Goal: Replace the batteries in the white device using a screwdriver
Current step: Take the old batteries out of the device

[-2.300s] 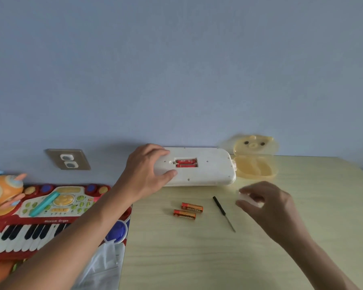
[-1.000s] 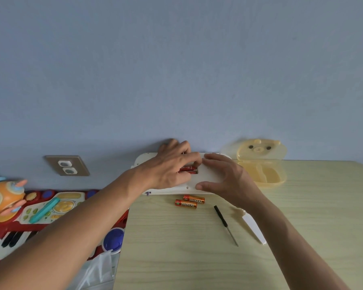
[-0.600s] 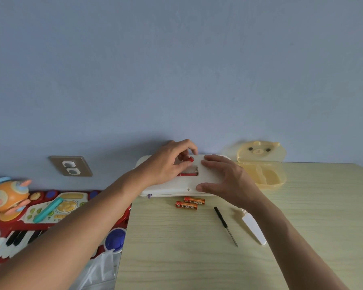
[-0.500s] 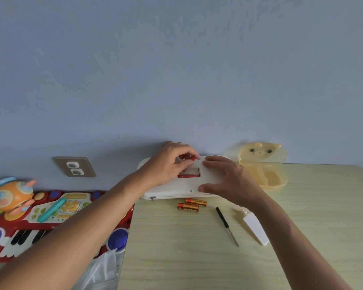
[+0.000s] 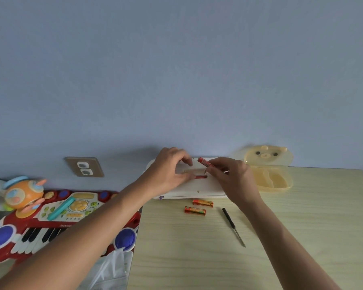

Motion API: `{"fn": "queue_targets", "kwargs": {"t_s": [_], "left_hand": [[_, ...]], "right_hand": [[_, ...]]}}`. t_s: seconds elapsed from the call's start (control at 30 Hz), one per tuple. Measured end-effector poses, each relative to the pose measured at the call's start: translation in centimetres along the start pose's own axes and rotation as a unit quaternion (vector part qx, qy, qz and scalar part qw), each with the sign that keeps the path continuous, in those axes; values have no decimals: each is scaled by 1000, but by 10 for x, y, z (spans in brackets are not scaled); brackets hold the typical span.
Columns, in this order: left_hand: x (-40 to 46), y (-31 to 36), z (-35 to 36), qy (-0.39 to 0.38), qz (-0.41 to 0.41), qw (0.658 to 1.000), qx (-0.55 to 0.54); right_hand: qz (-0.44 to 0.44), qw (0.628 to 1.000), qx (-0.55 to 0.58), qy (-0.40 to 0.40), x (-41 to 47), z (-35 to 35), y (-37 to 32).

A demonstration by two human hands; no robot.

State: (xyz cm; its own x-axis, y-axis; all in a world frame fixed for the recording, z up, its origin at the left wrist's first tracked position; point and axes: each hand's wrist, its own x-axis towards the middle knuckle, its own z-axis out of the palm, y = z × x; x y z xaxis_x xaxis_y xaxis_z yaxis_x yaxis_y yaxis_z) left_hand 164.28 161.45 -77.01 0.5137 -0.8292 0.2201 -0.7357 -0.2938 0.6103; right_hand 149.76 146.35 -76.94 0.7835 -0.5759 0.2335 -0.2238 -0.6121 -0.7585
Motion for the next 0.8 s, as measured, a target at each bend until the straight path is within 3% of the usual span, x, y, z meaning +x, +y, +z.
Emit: {"fn": "queue_targets", "kwargs": {"t_s": [0.17, 0.53, 0.8], "left_hand": [[-4, -7, 4, -31, 60, 994, 81], [2, -12, -5, -81, 81, 992, 56], [15, -8, -25, -102, 200, 960, 169]], "right_hand": [[0, 1000, 1, 12, -3, 2, 5], [-32, 998, -3, 52, -12, 8, 5], [-30, 998, 6, 52, -14, 7, 5]]}}
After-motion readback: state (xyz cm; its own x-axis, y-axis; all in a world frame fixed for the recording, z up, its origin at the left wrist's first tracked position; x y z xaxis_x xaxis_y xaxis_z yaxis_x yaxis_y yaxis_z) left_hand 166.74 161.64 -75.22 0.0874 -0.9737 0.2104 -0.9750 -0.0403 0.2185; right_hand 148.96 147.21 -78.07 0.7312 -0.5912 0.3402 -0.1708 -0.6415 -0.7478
